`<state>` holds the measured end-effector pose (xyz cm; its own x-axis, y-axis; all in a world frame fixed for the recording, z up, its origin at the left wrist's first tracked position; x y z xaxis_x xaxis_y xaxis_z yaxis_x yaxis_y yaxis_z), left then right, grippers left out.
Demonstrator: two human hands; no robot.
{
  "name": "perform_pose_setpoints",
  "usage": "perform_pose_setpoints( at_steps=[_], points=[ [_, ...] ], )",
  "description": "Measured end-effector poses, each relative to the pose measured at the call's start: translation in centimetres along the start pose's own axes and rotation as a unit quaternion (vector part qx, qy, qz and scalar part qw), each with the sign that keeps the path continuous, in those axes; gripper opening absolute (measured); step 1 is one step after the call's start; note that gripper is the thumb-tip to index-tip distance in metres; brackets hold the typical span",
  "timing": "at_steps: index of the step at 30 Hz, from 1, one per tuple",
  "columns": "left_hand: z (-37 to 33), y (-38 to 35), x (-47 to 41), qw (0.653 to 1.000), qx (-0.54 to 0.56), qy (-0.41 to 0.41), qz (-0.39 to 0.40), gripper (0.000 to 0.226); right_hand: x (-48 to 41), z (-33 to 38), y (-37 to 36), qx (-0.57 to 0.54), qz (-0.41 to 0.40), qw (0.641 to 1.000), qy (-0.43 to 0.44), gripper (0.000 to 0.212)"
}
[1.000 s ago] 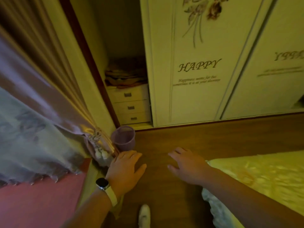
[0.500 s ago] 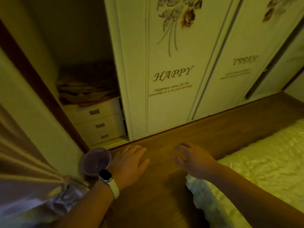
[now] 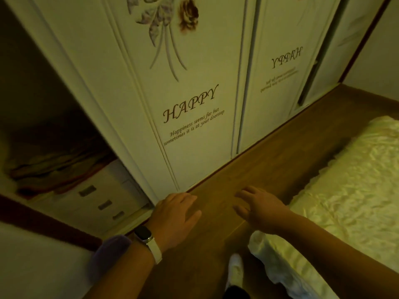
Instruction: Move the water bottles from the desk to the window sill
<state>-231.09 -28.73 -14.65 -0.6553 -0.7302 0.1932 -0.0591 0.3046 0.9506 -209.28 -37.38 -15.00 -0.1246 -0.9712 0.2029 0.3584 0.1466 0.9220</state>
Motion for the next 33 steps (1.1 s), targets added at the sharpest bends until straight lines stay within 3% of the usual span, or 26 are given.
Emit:
perform_pose_setpoints(
  at_steps=[5, 9, 18, 29, 33],
  points=[
    [-1.3, 2.2, -9.2, 0.999, -0.028, -0.004, 0.027, 0.059, -6.6, -5.7, 3.1, -0.016, -0.012, 1.0, -0.016, 0.055],
    [-4.5, 5.6, -16.0, 0.999, -0.03, -0.036, -0.004, 0.084, -9.6, -9.8, 6.5, -0.028, -0.02, 0.999, -0.021, 0.054],
    [-11.1, 8.1, -29.1, 0.989, -0.07, -0.134, 0.007, 0.092, -14.0, -18.1, 12.2, -0.016, -0.067, 0.994, -0.086, 0.055],
    [-14.6, 6.7, -46.7, 0.964, -0.061, -0.252, 0.052, 0.09, -21.1, -27.3, 15.4, 0.035, -0.05, 0.972, -0.229, 0.056],
    [-15.5, 8.0, -53.9, 0.948, -0.08, -0.305, 0.053, 0.056, -25.7, -29.3, 18.0, 0.029, -0.059, 0.958, -0.28, 0.055]
  ],
)
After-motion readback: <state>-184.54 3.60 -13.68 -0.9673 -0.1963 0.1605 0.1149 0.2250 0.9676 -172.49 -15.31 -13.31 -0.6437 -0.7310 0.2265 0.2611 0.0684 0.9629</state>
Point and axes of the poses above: each hand's wrist, its own x-axis away from the middle knuckle, its own y-axis out of the back of the hand, z = x × y, the point moved 4 cm from there along -x, towards the middle knuckle, and after that the axes turned 2 degrees about -z, right-handed, at the moved point
